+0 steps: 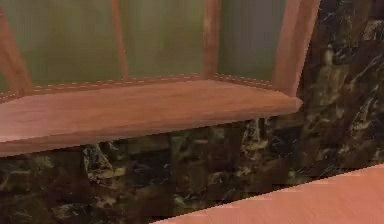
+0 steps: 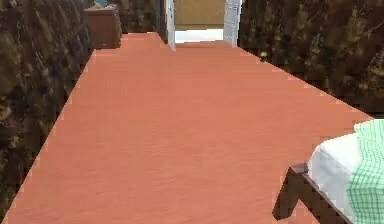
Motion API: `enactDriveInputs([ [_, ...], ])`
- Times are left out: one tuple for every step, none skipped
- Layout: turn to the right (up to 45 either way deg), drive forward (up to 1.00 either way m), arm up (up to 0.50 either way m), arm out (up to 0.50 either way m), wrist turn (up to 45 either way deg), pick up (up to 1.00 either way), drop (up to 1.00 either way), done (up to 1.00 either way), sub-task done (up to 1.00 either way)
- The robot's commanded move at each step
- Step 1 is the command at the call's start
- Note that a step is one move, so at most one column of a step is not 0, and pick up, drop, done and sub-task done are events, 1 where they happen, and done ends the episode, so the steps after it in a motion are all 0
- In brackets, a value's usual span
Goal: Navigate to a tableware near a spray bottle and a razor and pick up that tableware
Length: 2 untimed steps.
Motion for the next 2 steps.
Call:
enactDriveInputs([
  [45.0, 0.00, 0.00, 0.00, 0.0, 0.00, 0.00, 0.00, 0.00],
  [45.0, 0.00, 0.00, 0.00, 0.0, 0.00, 0.00, 0.00, 0.00],
])
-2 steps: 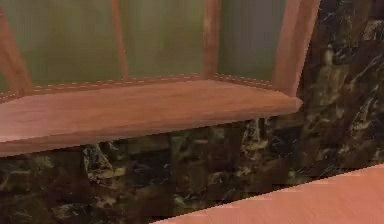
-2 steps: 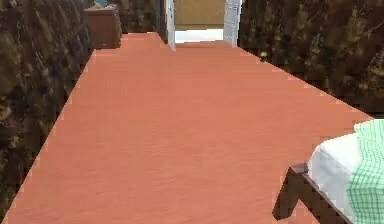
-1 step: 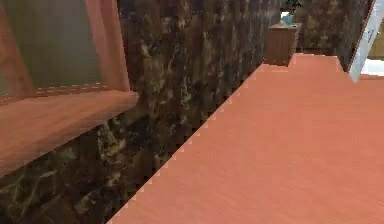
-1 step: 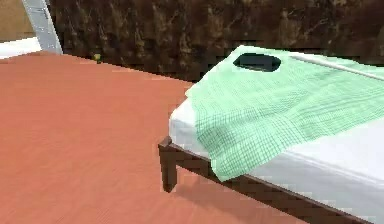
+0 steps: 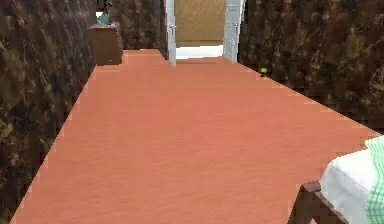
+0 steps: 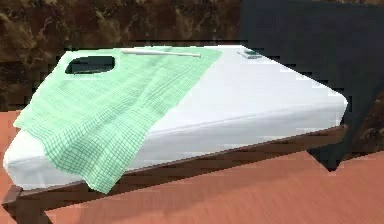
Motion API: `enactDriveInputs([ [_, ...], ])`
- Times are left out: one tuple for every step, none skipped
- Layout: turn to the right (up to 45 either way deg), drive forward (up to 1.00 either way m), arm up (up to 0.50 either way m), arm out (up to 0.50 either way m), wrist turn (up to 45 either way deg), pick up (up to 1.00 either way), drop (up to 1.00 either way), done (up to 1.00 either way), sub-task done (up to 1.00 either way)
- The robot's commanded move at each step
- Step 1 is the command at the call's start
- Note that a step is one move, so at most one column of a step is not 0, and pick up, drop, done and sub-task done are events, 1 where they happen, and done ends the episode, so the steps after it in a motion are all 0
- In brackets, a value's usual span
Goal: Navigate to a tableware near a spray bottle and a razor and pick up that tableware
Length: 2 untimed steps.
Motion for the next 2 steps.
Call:
enactDriveInputs([
  [3.0, 0.00, 0.00, 0.00, 0.0, 0.00, 0.00, 0.00, 0.00],
  [0.0, 1.00, 0.00, 0.00, 0.0, 0.00, 0.00, 0.00, 0.00],
])
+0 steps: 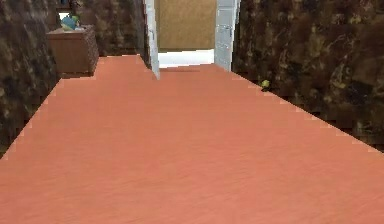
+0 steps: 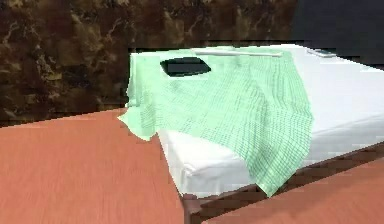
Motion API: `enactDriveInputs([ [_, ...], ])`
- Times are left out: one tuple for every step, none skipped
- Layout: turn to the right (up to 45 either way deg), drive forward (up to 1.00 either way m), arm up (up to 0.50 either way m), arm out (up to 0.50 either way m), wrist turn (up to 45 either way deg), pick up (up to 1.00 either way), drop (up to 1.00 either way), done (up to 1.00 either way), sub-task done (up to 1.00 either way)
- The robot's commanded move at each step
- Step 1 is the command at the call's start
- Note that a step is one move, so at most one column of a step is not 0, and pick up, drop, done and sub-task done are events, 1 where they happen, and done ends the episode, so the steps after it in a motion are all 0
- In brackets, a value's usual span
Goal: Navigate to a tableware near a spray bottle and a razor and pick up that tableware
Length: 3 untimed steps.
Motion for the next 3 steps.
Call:
enactDriveInputs([
  [0.0, 1.00, 0.00, 0.00, 0.0, 0.00, 0.00, 0.00, 0.00],
  [3.0, 0.00, 0.00, 0.00, 0.0, 0.00, 0.00, 0.00, 0.00],
  [0.0, 1.00, 0.00, 0.00, 0.0, 0.00, 0.00, 0.00, 0.00],
])
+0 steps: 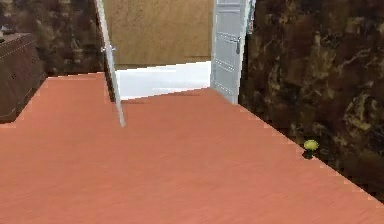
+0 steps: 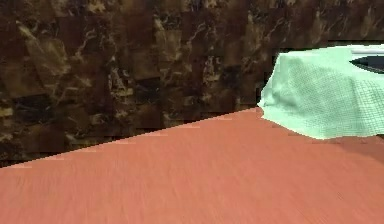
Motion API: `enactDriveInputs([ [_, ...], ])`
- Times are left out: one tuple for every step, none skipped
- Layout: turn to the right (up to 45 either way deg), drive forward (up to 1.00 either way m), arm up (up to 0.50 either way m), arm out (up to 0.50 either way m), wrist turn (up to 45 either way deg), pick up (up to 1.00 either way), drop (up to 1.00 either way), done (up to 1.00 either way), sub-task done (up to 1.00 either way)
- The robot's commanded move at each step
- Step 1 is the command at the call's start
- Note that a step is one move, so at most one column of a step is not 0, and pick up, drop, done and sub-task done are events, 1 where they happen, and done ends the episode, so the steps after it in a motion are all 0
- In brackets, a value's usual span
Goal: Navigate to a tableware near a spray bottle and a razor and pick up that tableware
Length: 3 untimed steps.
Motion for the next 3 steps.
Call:
enactDriveInputs([
  [0.0, 1.00, 0.00, 0.00, 0.0, 0.00, 0.00, 0.00, 0.00],
  [0.0, 1.00, 0.00, 0.00, 0.0, 0.00, 0.00, 0.00, 0.00],
  [0.0, 1.00, 0.00, 0.00, 0.0, 0.00, 0.00, 0.00, 0.00],
])
